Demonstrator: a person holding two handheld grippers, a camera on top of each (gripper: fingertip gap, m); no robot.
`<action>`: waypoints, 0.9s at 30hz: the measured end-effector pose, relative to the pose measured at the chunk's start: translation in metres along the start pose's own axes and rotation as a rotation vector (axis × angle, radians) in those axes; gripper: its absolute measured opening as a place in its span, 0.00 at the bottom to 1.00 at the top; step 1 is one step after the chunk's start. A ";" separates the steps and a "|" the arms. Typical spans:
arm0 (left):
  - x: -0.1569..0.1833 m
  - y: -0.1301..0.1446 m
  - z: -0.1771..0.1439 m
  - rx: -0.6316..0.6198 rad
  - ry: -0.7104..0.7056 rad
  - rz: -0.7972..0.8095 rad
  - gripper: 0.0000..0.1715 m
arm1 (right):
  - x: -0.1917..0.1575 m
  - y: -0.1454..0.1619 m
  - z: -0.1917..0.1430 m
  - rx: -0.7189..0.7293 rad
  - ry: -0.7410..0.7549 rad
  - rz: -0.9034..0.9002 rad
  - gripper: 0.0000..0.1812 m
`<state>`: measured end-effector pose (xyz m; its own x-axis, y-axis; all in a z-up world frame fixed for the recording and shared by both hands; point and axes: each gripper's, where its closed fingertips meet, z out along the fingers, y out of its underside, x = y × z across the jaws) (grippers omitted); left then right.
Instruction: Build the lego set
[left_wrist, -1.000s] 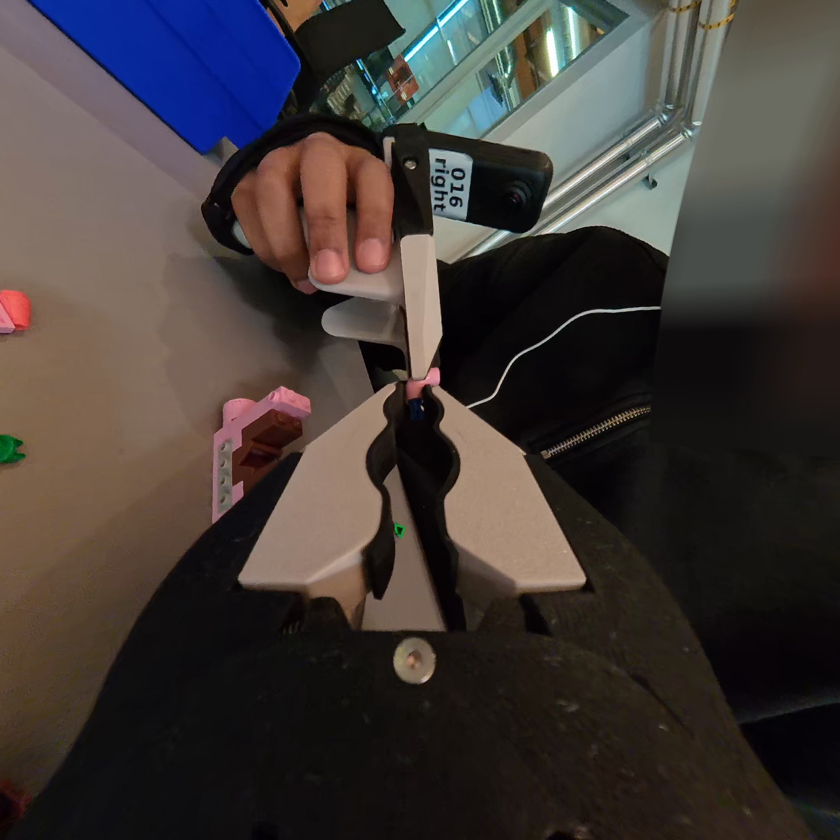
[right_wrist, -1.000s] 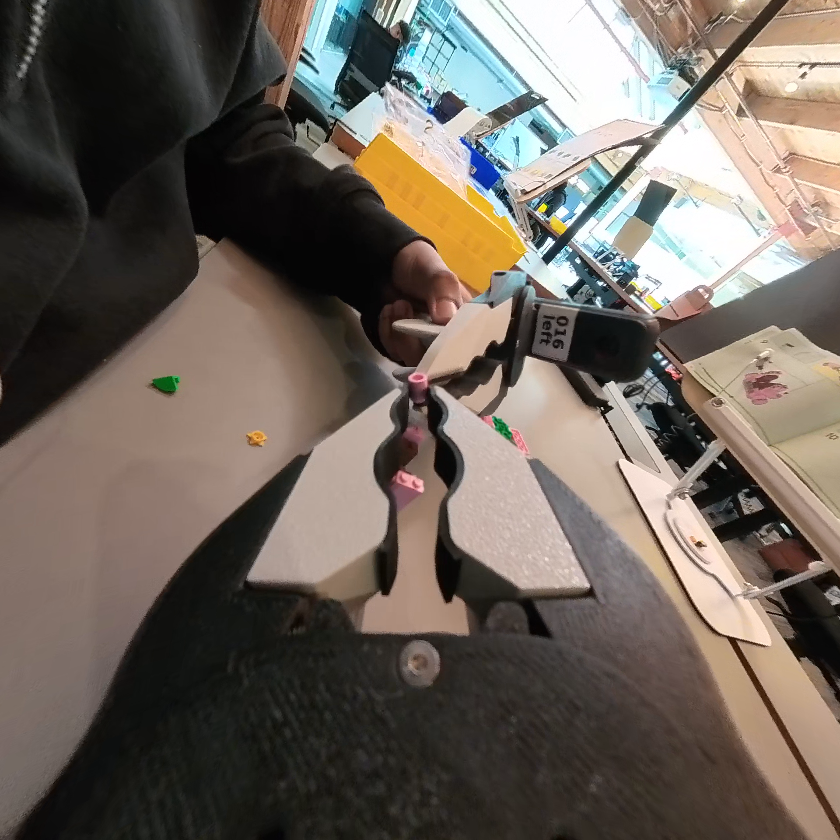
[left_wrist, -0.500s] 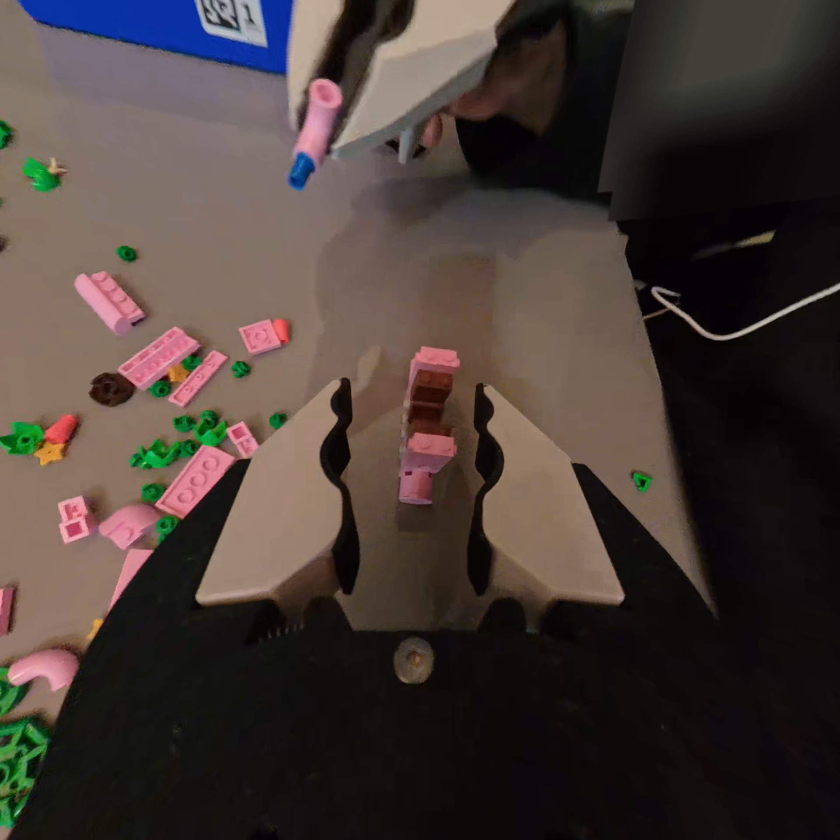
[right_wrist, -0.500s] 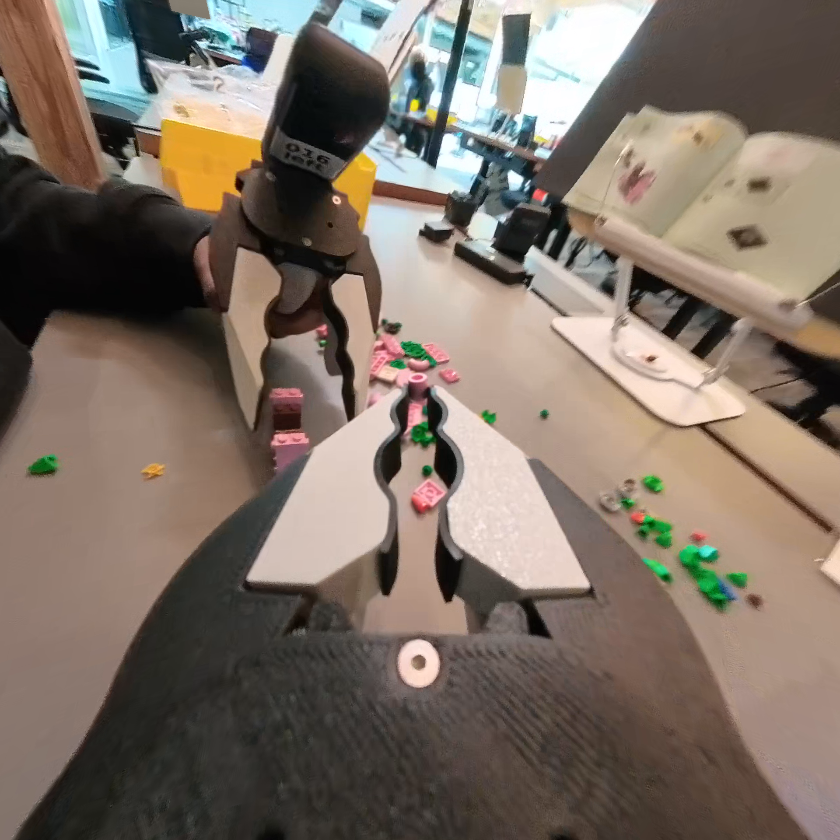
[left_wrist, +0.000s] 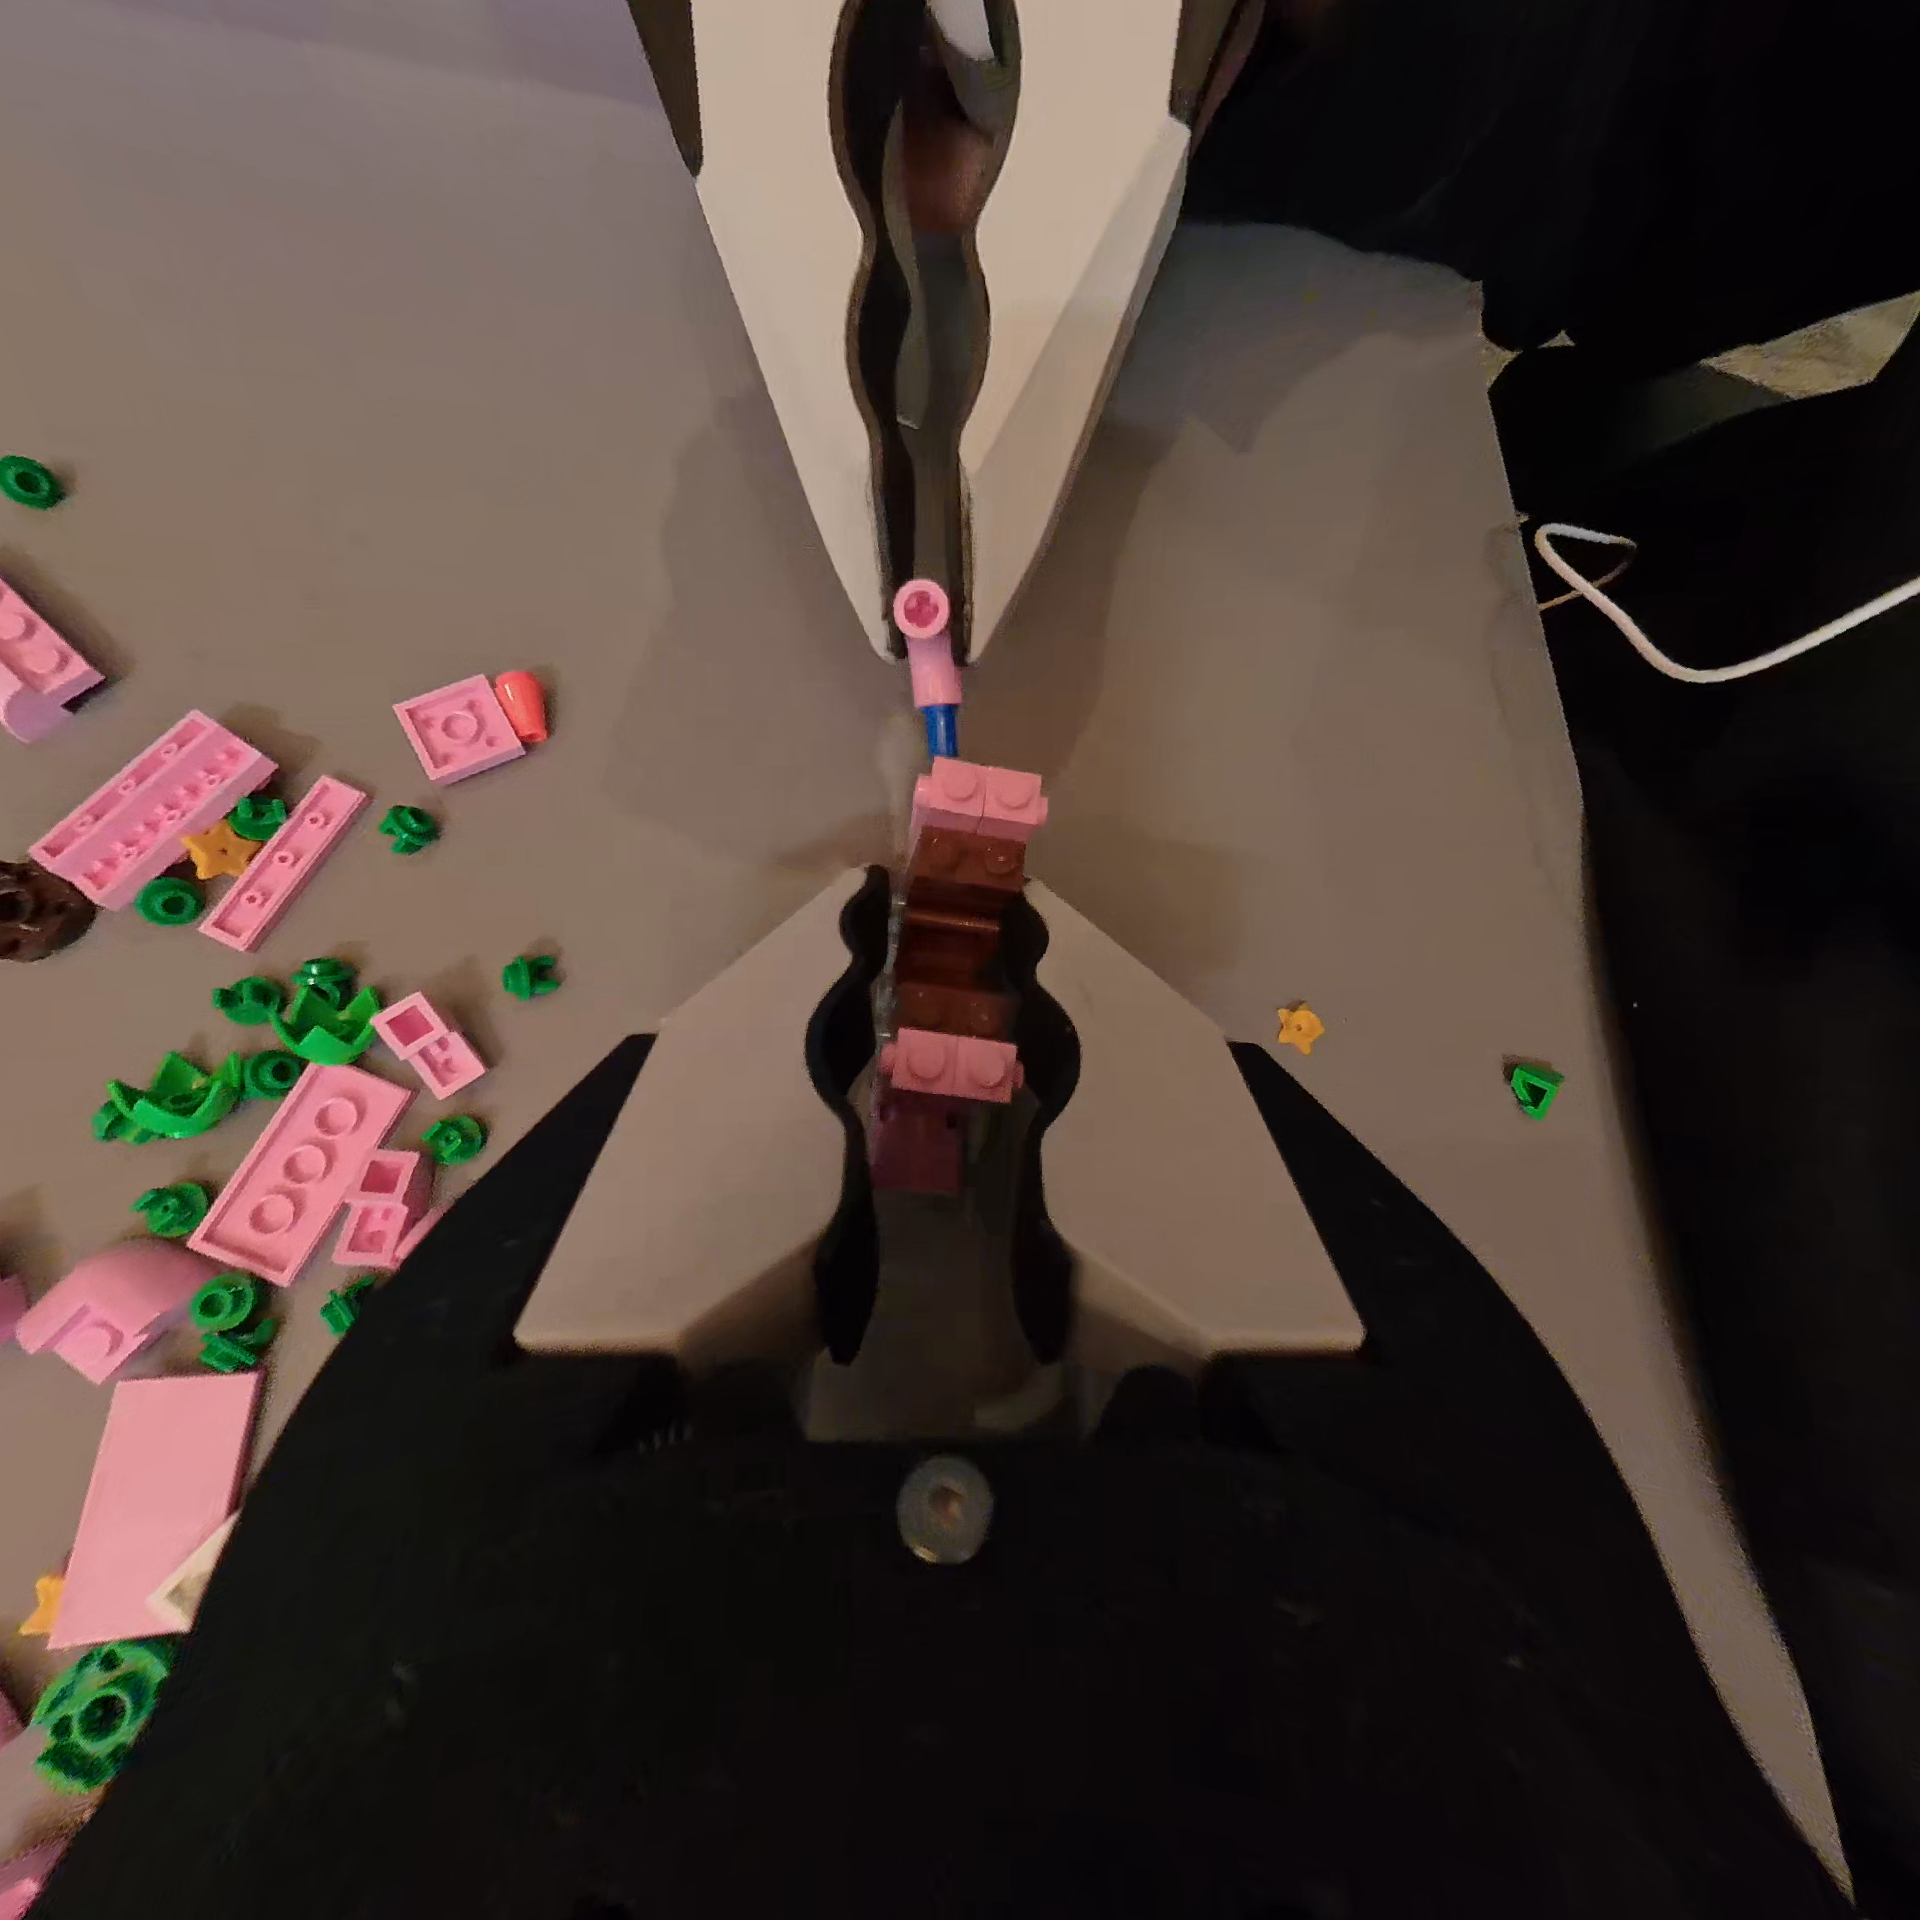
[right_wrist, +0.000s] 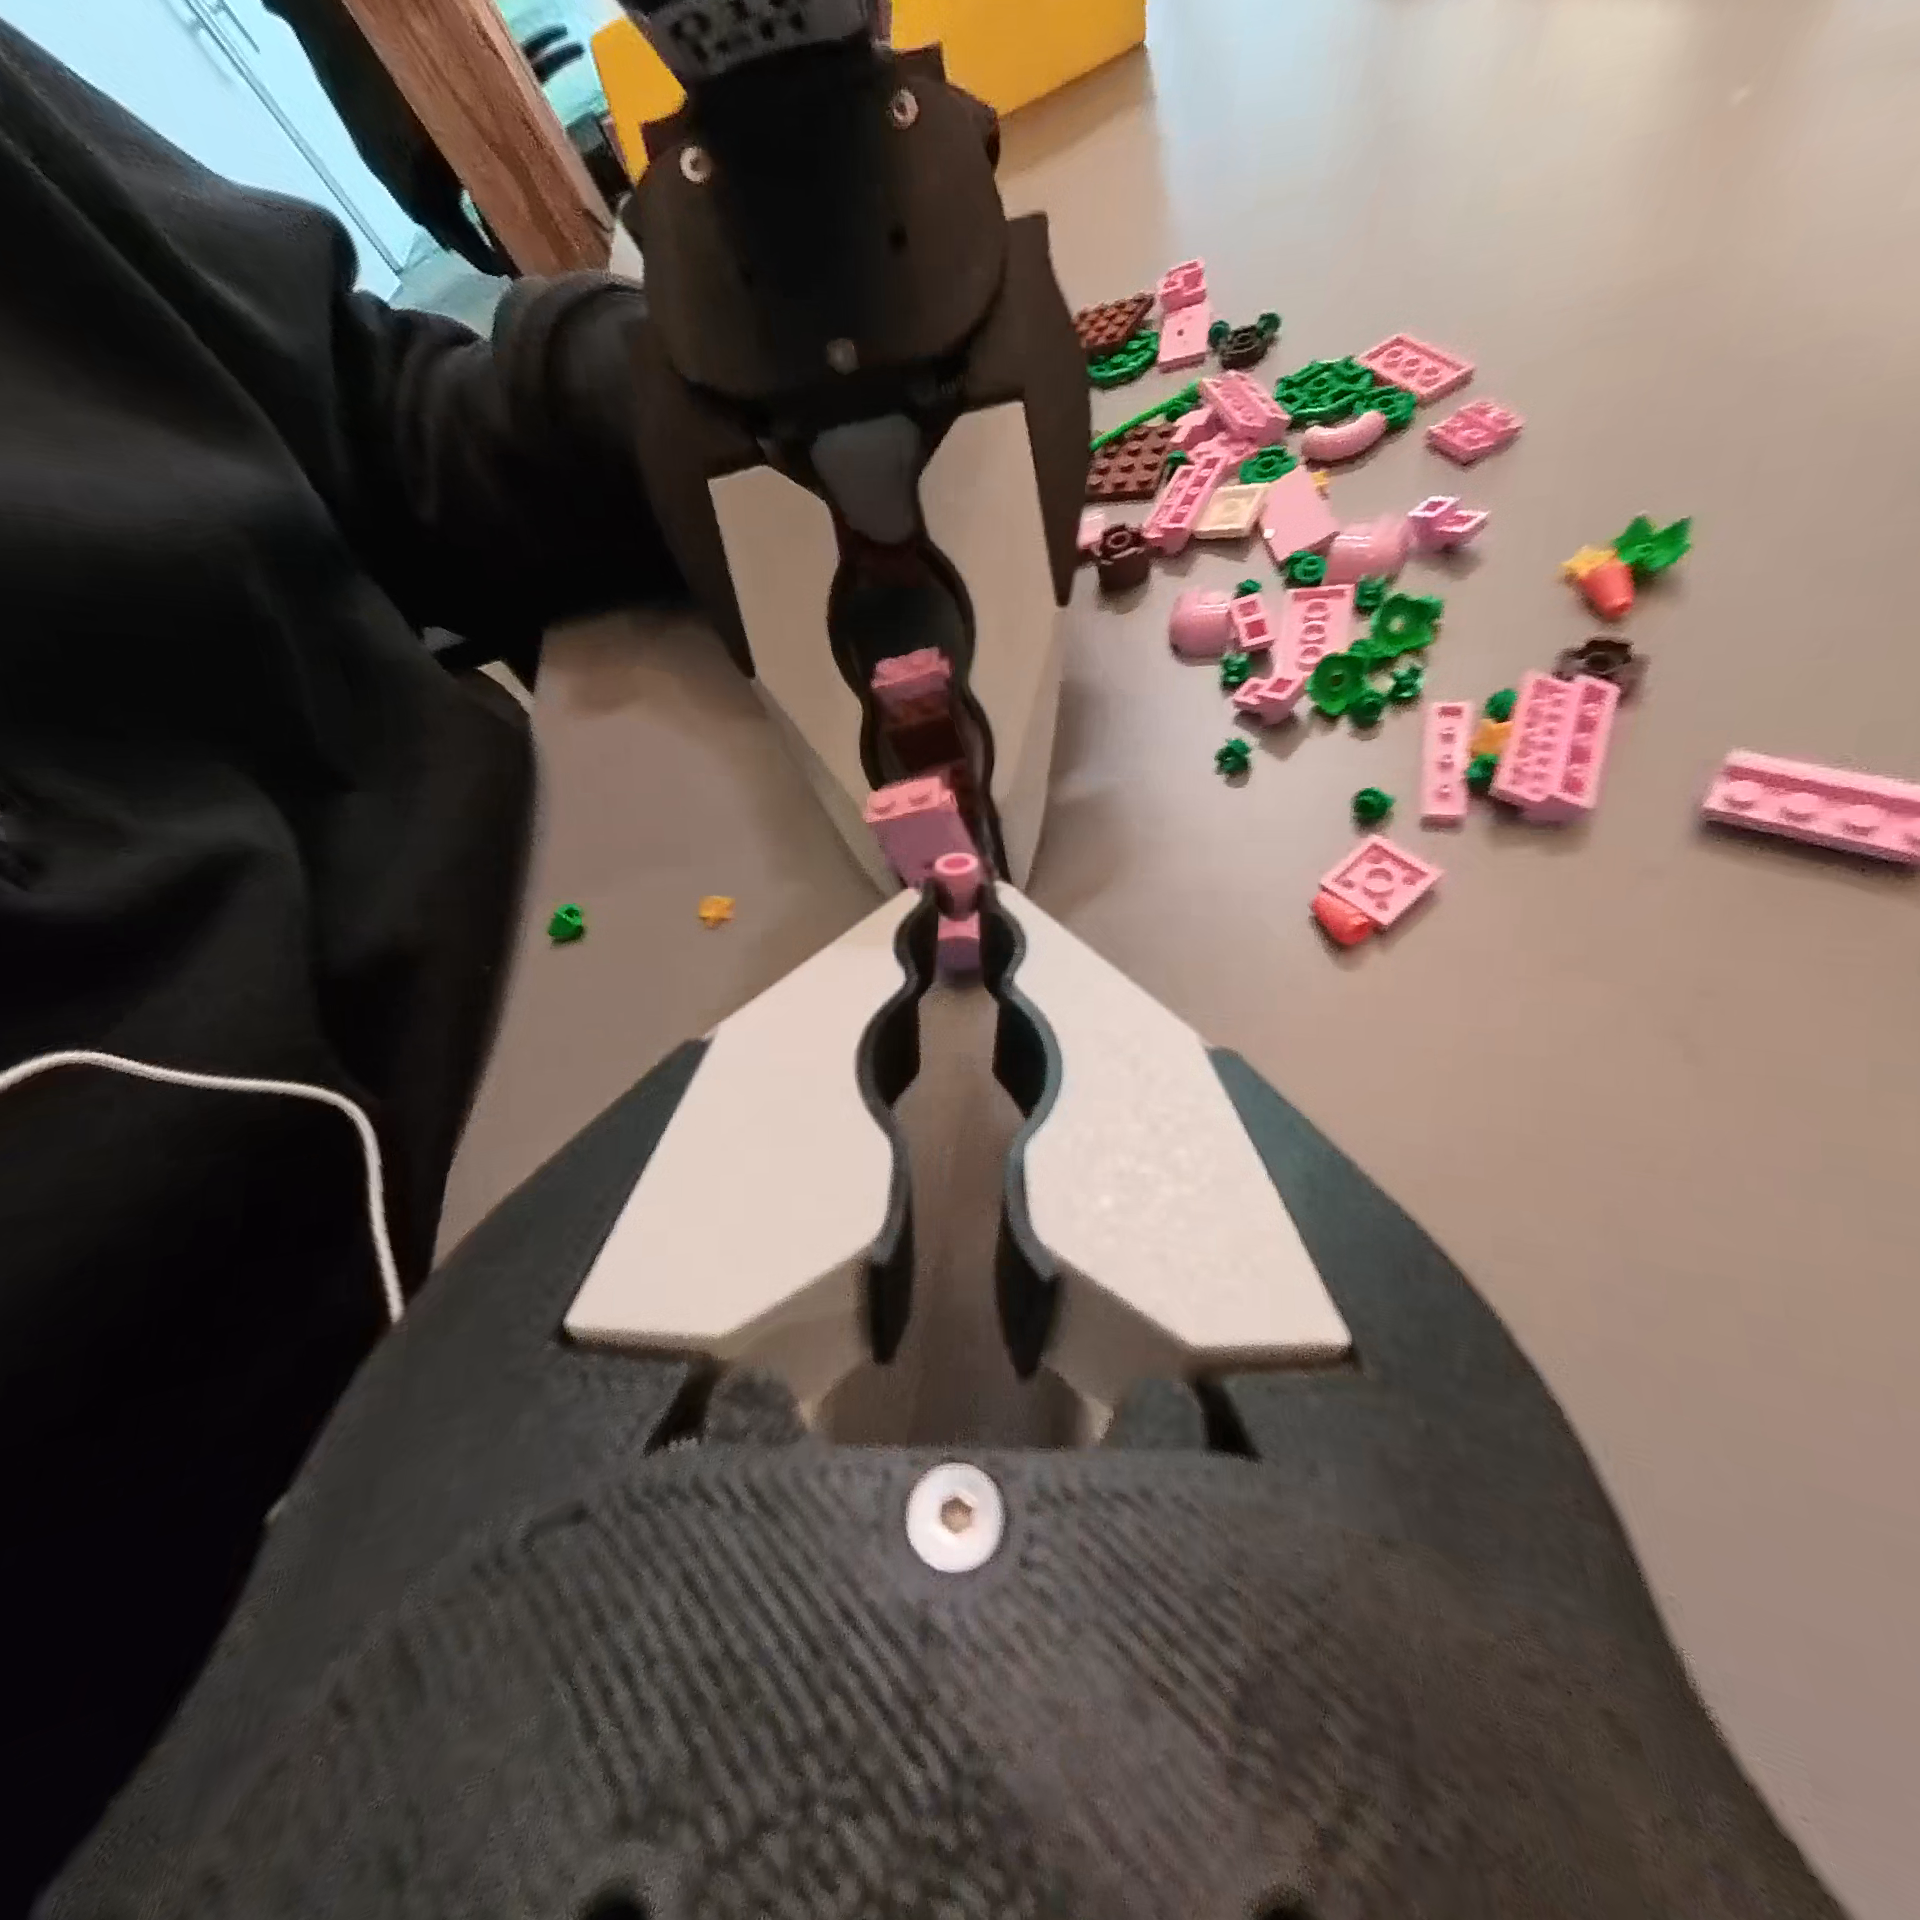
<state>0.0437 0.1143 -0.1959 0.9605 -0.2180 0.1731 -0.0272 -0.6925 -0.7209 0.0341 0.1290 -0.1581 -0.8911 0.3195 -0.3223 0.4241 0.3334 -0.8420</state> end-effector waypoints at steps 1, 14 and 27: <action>0.000 -0.001 0.000 0.002 0.003 -0.001 0.11 | 0.001 0.001 0.001 -0.010 0.007 0.000 0.03; -0.003 -0.018 -0.013 0.135 -0.007 -0.016 0.10 | -0.003 -0.011 0.003 0.059 0.012 -0.025 0.03; -0.004 -0.017 -0.009 0.125 -0.012 -0.026 0.11 | -0.002 -0.014 0.004 0.073 0.041 -0.065 0.03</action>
<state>0.0374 0.1204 -0.1781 0.9637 -0.1919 0.1855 0.0321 -0.6067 -0.7943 0.0290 0.1203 -0.1471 -0.9085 0.3357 -0.2490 0.3511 0.2896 -0.8904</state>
